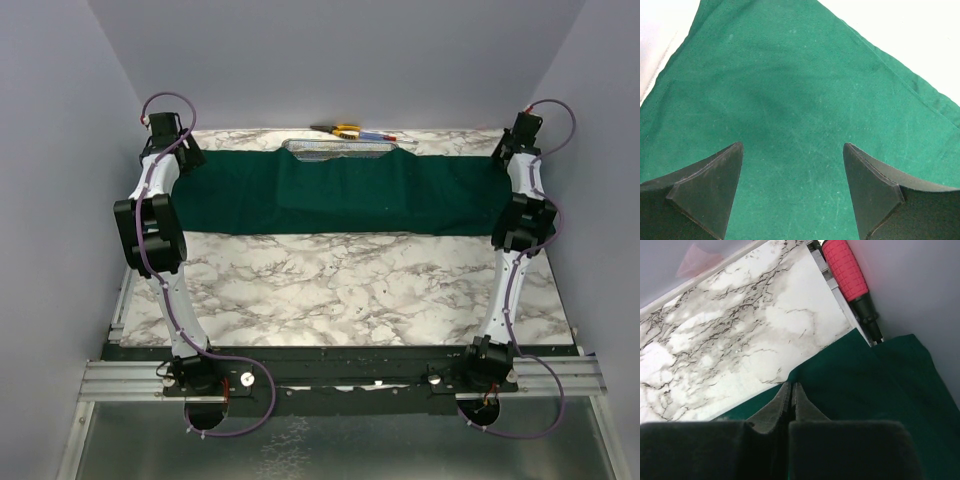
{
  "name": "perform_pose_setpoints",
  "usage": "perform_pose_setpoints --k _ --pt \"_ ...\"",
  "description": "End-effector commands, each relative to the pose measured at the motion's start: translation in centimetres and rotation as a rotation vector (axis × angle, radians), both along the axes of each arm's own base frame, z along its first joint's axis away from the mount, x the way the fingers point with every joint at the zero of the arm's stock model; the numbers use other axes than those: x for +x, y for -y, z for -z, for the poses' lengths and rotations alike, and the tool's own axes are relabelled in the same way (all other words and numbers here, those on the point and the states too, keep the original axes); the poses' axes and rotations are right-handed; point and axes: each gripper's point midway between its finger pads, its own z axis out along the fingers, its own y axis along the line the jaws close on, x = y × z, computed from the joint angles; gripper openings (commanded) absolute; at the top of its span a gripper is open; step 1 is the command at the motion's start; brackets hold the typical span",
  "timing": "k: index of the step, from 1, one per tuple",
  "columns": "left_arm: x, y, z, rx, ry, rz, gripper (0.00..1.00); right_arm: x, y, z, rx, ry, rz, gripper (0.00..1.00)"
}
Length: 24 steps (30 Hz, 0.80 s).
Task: Open and lay out the surgical kit
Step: Open the surgical kit at the center of the board.
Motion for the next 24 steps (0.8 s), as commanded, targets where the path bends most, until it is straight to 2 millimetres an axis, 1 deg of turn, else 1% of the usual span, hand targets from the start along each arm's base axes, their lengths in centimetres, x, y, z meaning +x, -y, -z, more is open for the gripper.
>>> perform_pose_setpoints --k 1,4,6,10,14,18,24 --pt "0.3 0.1 -2.0 -0.002 0.04 0.005 0.82 -0.4 -0.4 1.3 0.016 -0.03 -0.001 0.01" --pt "0.2 0.0 -2.0 0.002 0.04 0.001 0.82 -0.6 -0.3 0.3 0.009 -0.018 0.008 0.01" --pt "0.3 0.0 -1.9 -0.001 0.039 0.001 0.82 -0.6 -0.1 -0.8 -0.003 -0.004 0.017 0.01" --pt "0.5 0.1 -1.8 -0.009 0.043 -0.001 0.82 -0.8 0.3 -4.1 -0.019 0.041 0.045 0.01" --pt "0.8 0.2 -1.9 -0.017 0.051 -0.001 0.82 -1.3 0.3 -6.7 -0.018 0.063 0.069 0.01" --pt "1.0 0.4 -1.9 -0.025 0.054 0.009 0.82 -2.1 0.1 -7.6 -0.009 0.06 0.087 0.01" --pt "1.5 0.5 -2.1 -0.031 0.063 0.018 0.82 -3.8 -0.2 -7.6 0.032 0.017 0.137 0.01"
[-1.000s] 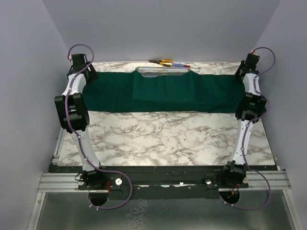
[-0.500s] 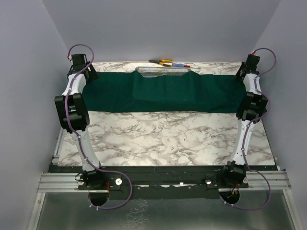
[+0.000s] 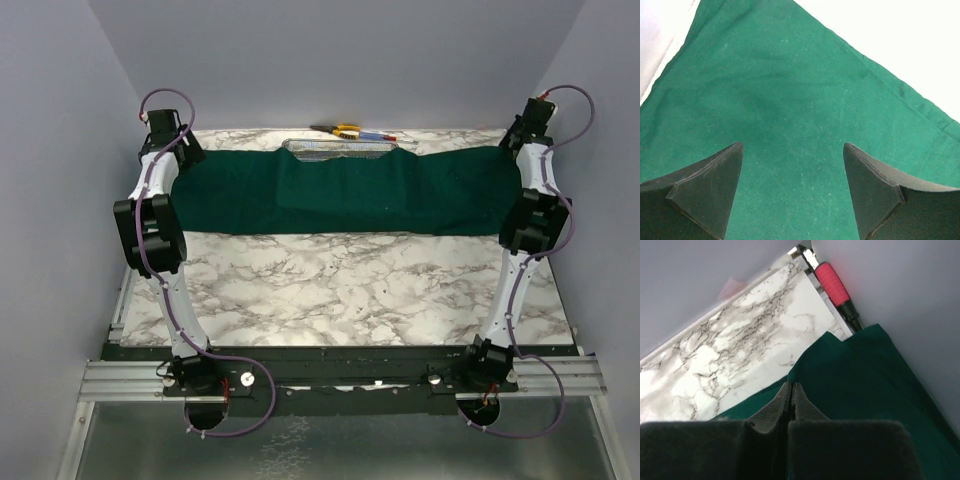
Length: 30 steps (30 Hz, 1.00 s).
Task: Open and lay out the surgical kit
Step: Open the surgical kit at the center of the board.
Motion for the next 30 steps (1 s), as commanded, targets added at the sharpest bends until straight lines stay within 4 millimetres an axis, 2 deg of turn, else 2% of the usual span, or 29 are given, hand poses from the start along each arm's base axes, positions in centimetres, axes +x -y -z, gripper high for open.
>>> perform_pose_setpoints --k 1,11,16,22,30 --pt "1.0 0.3 -1.4 -0.021 0.043 0.018 0.82 -2.3 -0.3 -1.0 0.039 -0.041 0.071 0.01" --pt "1.4 0.7 -1.3 -0.039 0.048 0.029 0.82 -8.1 -2.2 0.7 0.17 -0.194 0.18 0.01" --pt "1.5 0.9 -1.3 -0.048 0.053 0.037 0.83 -11.9 -3.9 1.6 0.255 -0.291 0.235 0.01" --pt "1.6 1.1 -1.6 -0.06 0.071 0.038 0.83 -17.3 -6.7 3.2 0.365 -0.427 0.293 0.01" --pt "1.9 1.7 -1.8 -0.085 0.086 0.059 0.83 -22.0 -7.5 3.5 0.357 -0.531 0.354 0.01"
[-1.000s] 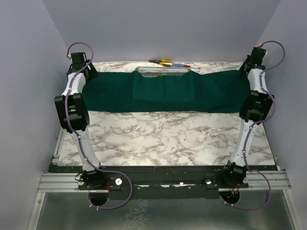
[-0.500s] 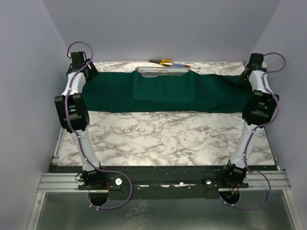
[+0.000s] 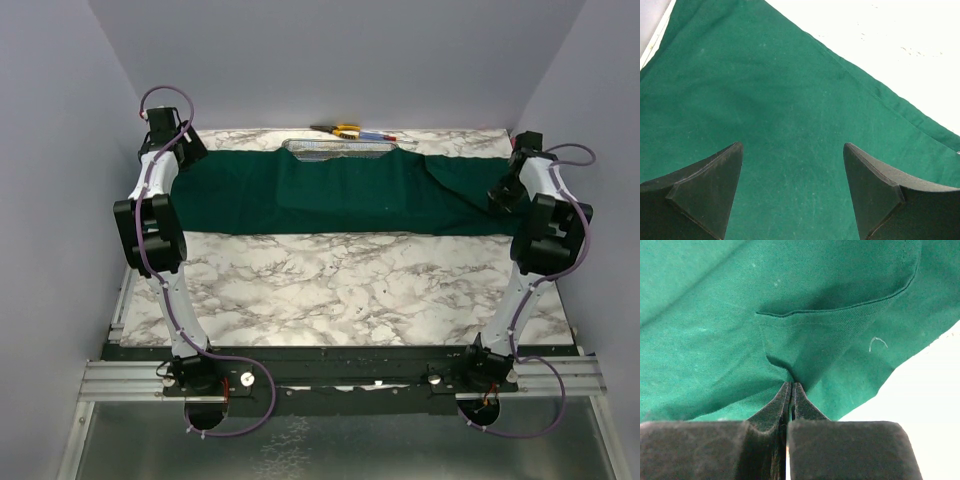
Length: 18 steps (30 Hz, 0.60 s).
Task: Open and lay out the surgical kit
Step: Open the surgical kit at the center of the board.
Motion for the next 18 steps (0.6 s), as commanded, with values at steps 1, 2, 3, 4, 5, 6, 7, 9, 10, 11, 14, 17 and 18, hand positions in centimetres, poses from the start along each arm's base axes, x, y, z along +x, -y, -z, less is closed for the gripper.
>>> perform_pose_setpoints --k 1,2,3,4,5,6,7,9,10,11,14,17,18 --pt "0.7 0.4 -0.8 -0.022 0.036 0.008 0.83 -2.9 -0.5 -1.7 -0.012 -0.051 0.039 0.01" --pt "0.7 0.4 -0.8 -0.022 0.035 0.004 0.83 -3.2 -0.3 -2.2 -0.026 -0.05 0.045 0.01" --pt "0.6 0.0 -1.0 -0.011 0.035 -0.016 0.83 -3.5 -0.2 -2.6 -0.036 -0.048 0.048 0.01" --pt "0.5 -0.2 -1.3 -0.01 0.039 -0.035 0.83 -3.9 -0.2 -3.2 -0.043 -0.045 0.05 0.01" --pt "0.4 -0.3 -1.5 -0.013 0.043 -0.05 0.83 -4.2 -0.2 -4.0 -0.051 -0.038 0.052 0.01" --pt "0.4 -0.4 -1.8 -0.016 0.047 -0.065 0.83 -4.7 -0.3 -4.3 -0.052 -0.042 0.053 0.01" --pt "0.3 -0.5 -1.8 -0.02 0.048 -0.079 0.83 -5.2 -0.4 -4.7 -0.054 -0.045 0.057 0.01" --pt "0.1 -0.6 -2.0 -0.026 0.047 -0.102 0.83 -6.4 -0.9 -5.2 -0.044 -0.053 0.067 0.01" --pt "-0.1 -0.8 -2.0 -0.026 0.042 -0.115 0.83 -7.0 -1.3 -5.3 -0.032 -0.053 0.067 0.01" --pt "-0.3 -1.0 -2.1 -0.025 0.037 -0.131 0.83 -7.8 -1.7 -5.3 -0.022 -0.059 0.068 0.01" --pt "-0.9 -0.8 -2.2 -0.036 0.019 -0.134 0.83 -10.4 -2.4 -5.6 -0.017 -0.084 0.086 0.01" --pt "-1.4 -0.5 -1.8 -0.038 0.004 -0.112 0.83 -12.6 -3.1 -5.6 -0.011 -0.089 0.096 0.01" --pt "-1.5 -0.2 -1.7 -0.039 0.0 -0.097 0.83 -13.3 -3.4 -5.4 -0.003 -0.088 0.099 0.01"
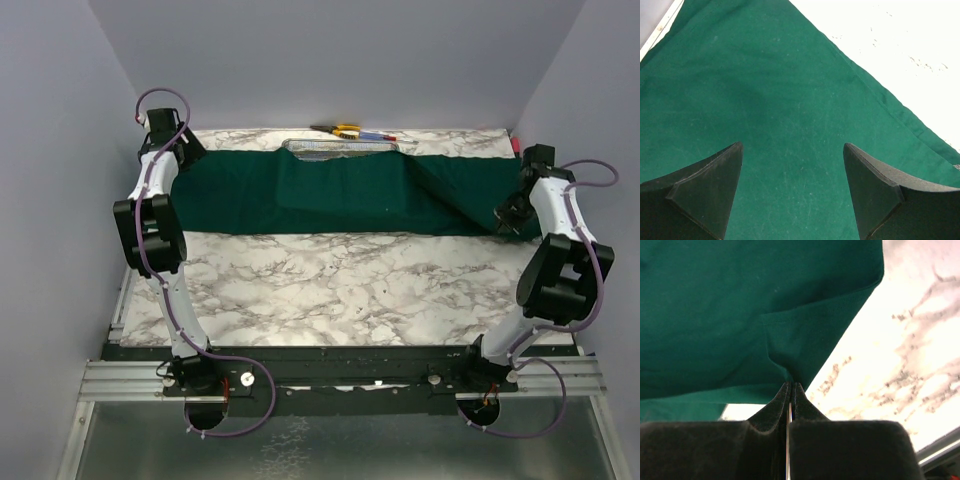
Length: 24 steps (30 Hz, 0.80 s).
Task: Open and lay out the surgical kit
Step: Open the surgical kit at the center of the board.
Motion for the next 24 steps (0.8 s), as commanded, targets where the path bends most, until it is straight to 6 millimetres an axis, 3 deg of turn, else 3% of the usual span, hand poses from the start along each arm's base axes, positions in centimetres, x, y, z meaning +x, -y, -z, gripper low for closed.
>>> perform_pose_setpoints --k 1,5,8,13,16,19,24 --pt "-1.3 0.4 -2.0 0.001 0.006 0.016 0.84 -4.6 -1.5 0.6 0.02 -0.056 0.036 0.01" --pt "-2.2 1.2 -2.4 0.006 0.002 0.03 0.96 -7.9 -3.5 2.2 0.077 -0.049 0.056 0.01" --pt "-3.0 2.5 -3.1 0.023 0.004 0.038 0.96 -9.6 -4.5 2.5 0.094 -0.007 0.062 0.01" --pt "-3.9 6.6 -4.7 -0.056 0.047 0.109 0.94 -12.3 -5.8 2.6 0.112 0.056 0.095 0.01" --pt "-3.8 9.6 -5.0 -0.121 0.057 0.165 0.89 -14.1 -6.5 3.2 0.124 0.064 0.118 0.0" --pt "-3.9 11.3 -4.7 -0.128 0.049 0.179 0.86 -16.1 -6.7 4.4 0.111 0.035 0.145 0.01" --pt "-3.7 12.5 -3.8 -0.131 0.031 0.175 0.83 -15.0 -6.6 5.2 0.114 0.088 0.141 0.01"
